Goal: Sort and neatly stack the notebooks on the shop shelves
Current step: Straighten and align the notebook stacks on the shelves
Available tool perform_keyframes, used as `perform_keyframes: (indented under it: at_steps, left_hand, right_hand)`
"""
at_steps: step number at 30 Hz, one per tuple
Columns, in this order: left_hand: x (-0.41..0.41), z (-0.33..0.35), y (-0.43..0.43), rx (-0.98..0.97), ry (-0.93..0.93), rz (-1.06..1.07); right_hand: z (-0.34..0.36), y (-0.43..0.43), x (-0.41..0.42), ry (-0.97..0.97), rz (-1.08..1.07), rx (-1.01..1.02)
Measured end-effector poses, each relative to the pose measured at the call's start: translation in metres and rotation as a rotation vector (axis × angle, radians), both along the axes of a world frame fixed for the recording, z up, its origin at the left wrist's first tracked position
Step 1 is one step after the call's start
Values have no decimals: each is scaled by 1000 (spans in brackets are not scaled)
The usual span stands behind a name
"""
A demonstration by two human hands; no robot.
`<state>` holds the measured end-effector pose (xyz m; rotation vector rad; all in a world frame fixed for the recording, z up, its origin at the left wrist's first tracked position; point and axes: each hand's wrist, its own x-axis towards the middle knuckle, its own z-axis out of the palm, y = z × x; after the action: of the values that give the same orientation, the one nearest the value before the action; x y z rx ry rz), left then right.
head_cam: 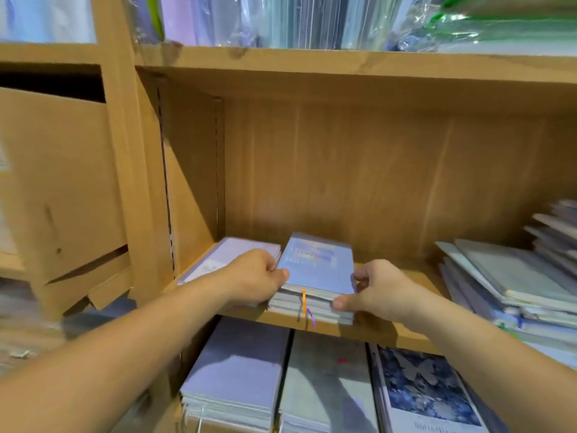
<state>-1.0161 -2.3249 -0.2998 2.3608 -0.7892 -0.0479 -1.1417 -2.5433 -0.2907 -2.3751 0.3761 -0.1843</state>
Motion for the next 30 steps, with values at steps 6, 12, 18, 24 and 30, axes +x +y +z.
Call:
perform_keyframes:
  at_steps: [6, 12, 18, 24, 30]
  left_hand:
    - [4, 0, 8, 160, -114, -86]
    - [2, -5, 12, 327, -270, -121]
    - [1, -6, 10, 356, -280, -109]
    - [-9, 1, 10, 385, -266, -83]
    - [-48, 29, -23, 134, -542, -100]
  right_hand:
    - [-10, -4, -2, 87, 45, 31]
    - [-21, 5, -4, 22, 3, -167]
    - [-18, 6, -6, 76, 12, -173]
    - [-11, 7, -15, 118, -34, -237]
    - [25, -32, -61, 97, -62, -337]
